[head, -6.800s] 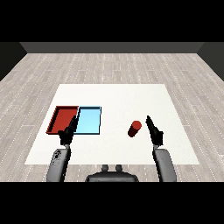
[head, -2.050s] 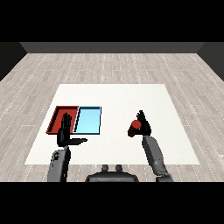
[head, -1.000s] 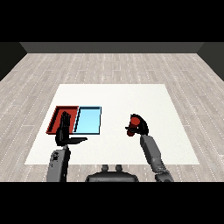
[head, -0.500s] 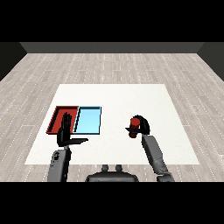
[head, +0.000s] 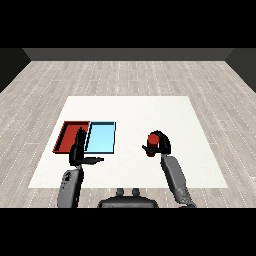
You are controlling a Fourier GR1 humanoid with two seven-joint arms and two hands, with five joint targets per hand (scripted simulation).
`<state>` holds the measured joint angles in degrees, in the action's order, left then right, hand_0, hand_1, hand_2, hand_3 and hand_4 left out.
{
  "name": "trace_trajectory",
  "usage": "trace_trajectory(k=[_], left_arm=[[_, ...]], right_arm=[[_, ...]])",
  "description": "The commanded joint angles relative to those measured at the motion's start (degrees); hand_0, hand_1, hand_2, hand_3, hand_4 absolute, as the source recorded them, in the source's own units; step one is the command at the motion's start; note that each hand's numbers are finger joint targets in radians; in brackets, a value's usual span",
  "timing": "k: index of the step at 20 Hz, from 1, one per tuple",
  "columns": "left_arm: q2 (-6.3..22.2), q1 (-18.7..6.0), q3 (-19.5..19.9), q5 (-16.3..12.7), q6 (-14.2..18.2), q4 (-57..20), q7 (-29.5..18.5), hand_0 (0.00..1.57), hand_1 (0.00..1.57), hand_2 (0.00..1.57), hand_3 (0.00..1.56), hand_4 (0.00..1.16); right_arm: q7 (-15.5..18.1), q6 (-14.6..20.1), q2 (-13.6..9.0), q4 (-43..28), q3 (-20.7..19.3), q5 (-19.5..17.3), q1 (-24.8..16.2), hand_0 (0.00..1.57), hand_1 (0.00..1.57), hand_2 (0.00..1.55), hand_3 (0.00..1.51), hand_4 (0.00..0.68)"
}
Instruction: Pick the red can and put it in the red box
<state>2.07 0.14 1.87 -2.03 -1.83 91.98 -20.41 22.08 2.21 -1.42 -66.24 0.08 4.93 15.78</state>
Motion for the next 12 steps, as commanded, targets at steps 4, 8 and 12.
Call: trace_trajectory(k=[4,8,12], left_arm=[[-1.0,-1.3,-4.2,1.5,-0.3,0.5,3.7,0.00,0.00,0.00,0.00,0.00],[-2.0,-5.5,-11.1,1.6,3.7,-3.1,5.5,0.00,0.00,0.00,0.00,0.00],[-2.1,-6.1,-12.7,0.7,5.5,-3.1,6.7,0.00,0.00,0.00,0.00,0.00]], right_arm=[[0.0,-1.7,-0.9,-3.3,-1.3,1.2,1.3,1.44,1.44,1.45,1.41,0.649],[-6.7,1.6,1.1,-12.9,1.8,0.6,-1.2,1.42,1.42,1.44,1.42,0.650],[-4.3,3.2,1.4,-11.8,4.6,1.7,-0.5,1.42,1.42,1.44,1.42,0.662]])
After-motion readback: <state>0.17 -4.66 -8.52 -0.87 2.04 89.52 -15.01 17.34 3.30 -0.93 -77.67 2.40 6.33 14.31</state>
